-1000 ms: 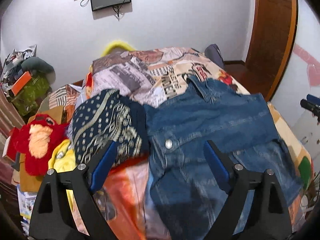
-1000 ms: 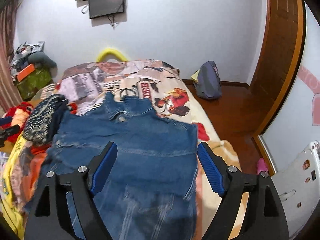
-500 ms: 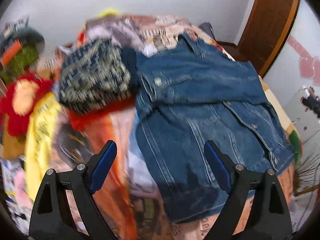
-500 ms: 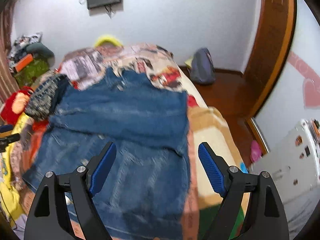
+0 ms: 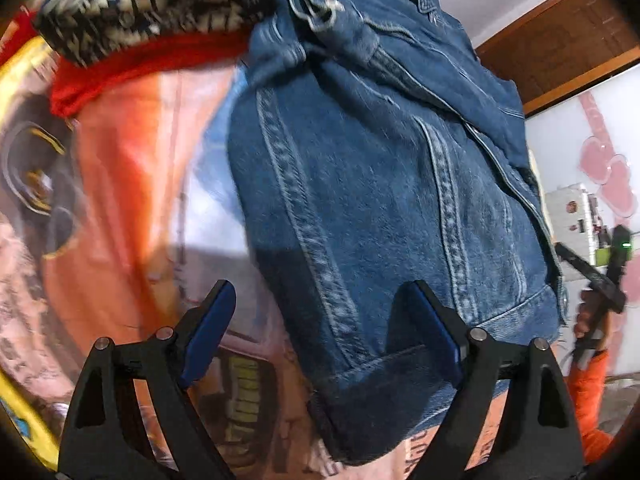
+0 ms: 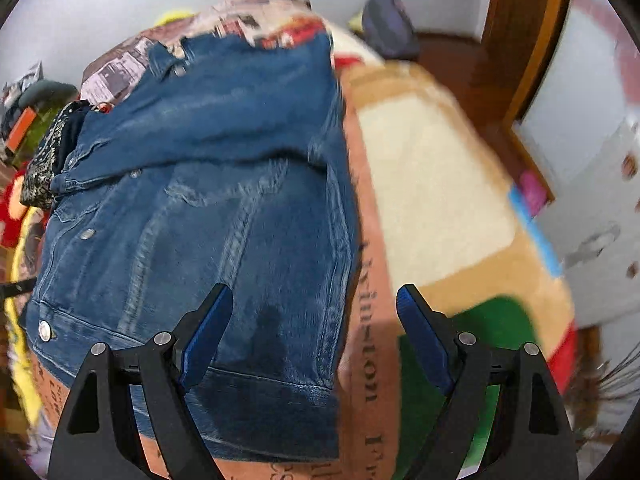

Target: Fold large clothes

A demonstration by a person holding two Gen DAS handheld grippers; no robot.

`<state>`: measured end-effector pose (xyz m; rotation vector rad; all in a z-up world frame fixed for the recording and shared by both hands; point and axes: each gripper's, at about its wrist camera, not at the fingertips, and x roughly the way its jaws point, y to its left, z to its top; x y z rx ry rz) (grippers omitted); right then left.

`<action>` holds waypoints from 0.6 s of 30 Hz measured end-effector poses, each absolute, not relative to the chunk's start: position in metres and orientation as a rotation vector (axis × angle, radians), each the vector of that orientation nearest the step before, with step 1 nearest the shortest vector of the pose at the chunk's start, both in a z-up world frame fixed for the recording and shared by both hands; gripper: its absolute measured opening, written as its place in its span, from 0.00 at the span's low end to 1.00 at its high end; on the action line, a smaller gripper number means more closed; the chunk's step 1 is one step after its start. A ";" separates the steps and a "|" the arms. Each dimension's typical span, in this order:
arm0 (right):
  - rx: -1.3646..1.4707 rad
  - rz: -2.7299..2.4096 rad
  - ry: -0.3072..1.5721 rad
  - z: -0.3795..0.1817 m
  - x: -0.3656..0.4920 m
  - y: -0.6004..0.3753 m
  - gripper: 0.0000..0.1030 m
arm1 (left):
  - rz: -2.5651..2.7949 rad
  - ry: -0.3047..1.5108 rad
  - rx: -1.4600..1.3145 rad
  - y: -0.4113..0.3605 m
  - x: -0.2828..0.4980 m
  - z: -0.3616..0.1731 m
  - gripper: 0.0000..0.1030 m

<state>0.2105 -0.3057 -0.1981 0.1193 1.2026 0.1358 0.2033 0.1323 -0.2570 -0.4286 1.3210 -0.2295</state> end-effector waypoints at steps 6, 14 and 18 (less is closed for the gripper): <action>0.236 0.225 1.242 -0.221 0.209 -0.304 0.65 | -0.296 1.285 -0.535 0.133 0.203 -0.259 0.66; 0.248 0.279 1.231 -0.210 0.213 -0.297 0.12 | -0.307 1.184 -0.444 0.124 0.214 -0.219 0.07; 0.242 0.322 1.136 -0.182 0.217 -0.296 0.11 | -0.307 1.071 -0.413 0.119 0.223 -0.181 0.05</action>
